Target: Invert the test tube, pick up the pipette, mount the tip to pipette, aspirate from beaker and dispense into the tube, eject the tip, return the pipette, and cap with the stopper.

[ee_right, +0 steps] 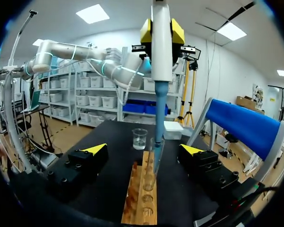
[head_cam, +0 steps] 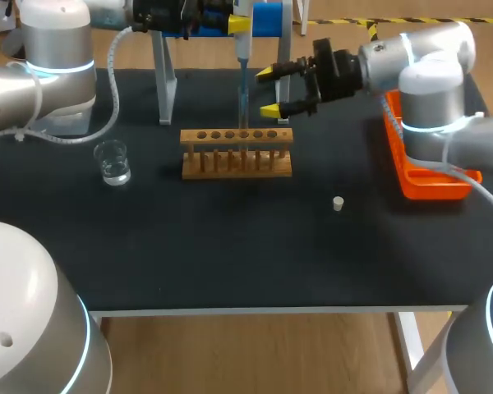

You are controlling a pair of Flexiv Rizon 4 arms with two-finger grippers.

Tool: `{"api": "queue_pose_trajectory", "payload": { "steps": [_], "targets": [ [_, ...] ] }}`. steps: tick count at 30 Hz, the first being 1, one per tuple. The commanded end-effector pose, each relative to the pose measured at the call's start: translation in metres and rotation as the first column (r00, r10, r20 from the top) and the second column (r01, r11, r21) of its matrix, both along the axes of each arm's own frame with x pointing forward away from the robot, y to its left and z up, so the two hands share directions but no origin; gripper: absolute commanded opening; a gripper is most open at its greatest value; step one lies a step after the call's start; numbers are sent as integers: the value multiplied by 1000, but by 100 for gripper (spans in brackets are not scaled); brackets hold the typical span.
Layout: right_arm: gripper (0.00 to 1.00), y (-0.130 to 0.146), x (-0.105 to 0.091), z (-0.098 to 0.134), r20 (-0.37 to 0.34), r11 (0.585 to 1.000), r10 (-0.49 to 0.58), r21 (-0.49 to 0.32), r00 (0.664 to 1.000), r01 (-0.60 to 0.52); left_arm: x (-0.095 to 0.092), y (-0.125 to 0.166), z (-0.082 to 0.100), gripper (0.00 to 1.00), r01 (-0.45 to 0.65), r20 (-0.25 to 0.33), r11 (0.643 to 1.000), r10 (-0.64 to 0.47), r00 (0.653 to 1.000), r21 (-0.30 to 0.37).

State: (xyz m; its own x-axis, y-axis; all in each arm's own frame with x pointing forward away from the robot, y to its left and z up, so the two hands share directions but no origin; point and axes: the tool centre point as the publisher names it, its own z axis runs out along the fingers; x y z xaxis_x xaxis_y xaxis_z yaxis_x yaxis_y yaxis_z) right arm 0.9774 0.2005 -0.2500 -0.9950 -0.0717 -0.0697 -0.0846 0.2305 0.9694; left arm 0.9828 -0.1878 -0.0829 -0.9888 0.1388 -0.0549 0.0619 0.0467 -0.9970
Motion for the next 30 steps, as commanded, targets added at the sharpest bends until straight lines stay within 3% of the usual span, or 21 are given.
{"api": "queue_pose_trajectory", "payload": {
  "steps": [1,8,15,30],
  "targets": [
    [100,12,11,-9,-13,1000,2,-19,1000,-2,0,1,1,0,2,-1,1000,-2,1000,3],
    [100,29,19,-30,-19,995,-21,-96,1000,19,0,1,1,0,2,-1,1000,-2,1000,3],
    [100,41,24,-40,-23,992,-46,-118,999,43,0,1,1,0,2,-1,1000,-2,1000,3],
    [100,51,31,-56,42,969,-150,-194,988,155,0,1,1,0,2,-1,1000,-2,1000,3]
  ]
}}
